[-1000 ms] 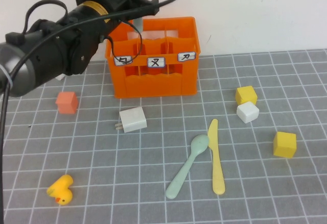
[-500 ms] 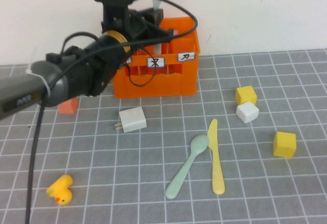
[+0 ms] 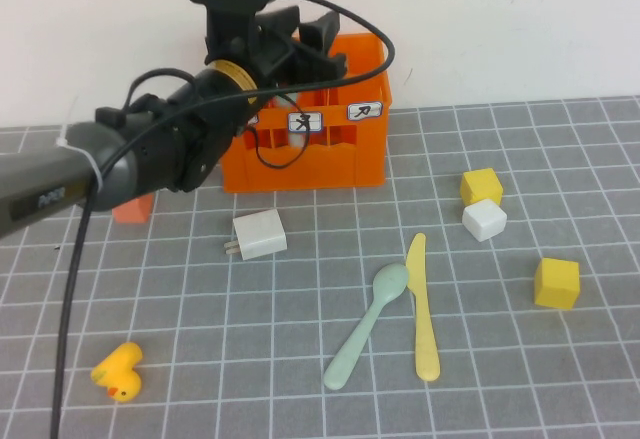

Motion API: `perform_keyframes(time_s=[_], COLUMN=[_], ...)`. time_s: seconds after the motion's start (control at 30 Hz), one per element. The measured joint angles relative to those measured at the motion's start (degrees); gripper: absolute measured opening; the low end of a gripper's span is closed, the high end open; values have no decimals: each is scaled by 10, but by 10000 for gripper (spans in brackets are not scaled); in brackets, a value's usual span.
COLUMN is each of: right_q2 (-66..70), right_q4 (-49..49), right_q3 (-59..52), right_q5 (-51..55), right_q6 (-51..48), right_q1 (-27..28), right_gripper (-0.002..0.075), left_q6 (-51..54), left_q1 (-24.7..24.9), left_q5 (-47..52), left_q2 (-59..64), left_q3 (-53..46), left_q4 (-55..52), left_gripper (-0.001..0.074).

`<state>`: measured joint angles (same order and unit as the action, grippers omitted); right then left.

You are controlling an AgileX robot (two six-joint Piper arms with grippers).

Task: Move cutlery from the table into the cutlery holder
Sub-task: Place the fork on the box, then pick up the spoon

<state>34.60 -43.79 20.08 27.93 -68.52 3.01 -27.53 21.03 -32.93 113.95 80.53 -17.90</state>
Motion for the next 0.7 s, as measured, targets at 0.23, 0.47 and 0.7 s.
perform_keyframes(time_s=[0.23,0.47,0.7], right_q2=[0,0,0], right_q4=[0,-8,-17], right_q3=[0,0,0], right_q5=[0,0,1], right_q6=[0,0,0], right_q1=[0,0,0], right_gripper=[-3,-3,-3], left_q6=[104,87,152], left_q1=[0,0,0], left_q5=[66,359,684], left_q2=[-83,-236,-292], left_q3=[0,0,-7], left_q4=[-10,-7,128], left_gripper=[377,119,6])
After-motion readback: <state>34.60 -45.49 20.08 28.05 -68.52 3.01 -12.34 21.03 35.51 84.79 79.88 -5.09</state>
